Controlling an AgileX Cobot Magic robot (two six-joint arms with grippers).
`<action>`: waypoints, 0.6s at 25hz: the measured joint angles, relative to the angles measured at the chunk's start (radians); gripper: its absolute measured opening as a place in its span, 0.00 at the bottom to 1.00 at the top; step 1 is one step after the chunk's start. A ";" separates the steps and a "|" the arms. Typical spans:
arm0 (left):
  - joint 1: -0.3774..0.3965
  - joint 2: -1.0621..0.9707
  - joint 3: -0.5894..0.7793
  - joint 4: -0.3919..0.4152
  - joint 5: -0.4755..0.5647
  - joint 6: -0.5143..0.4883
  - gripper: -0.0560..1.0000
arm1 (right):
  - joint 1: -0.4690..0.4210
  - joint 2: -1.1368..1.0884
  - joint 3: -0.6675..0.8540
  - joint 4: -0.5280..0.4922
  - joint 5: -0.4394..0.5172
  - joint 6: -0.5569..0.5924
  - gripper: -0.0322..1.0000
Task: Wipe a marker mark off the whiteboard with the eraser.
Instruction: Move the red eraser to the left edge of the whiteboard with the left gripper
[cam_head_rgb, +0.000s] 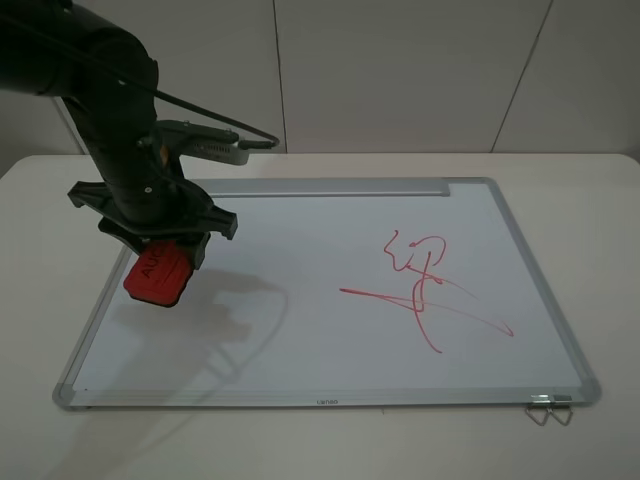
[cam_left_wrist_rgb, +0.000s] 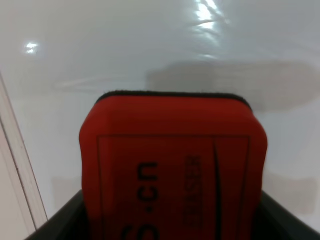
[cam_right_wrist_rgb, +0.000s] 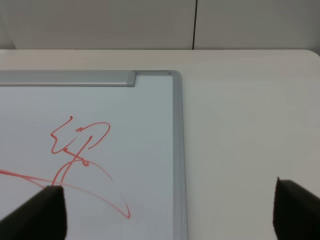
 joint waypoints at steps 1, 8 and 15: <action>0.006 -0.003 0.019 0.006 -0.014 -0.031 0.59 | 0.000 0.000 0.000 0.000 0.000 0.000 0.72; 0.013 -0.005 0.186 0.011 -0.134 -0.141 0.59 | 0.000 0.000 0.000 0.000 0.000 0.000 0.72; 0.045 -0.006 0.279 0.010 -0.259 -0.195 0.59 | 0.000 0.000 0.000 0.000 0.000 0.000 0.72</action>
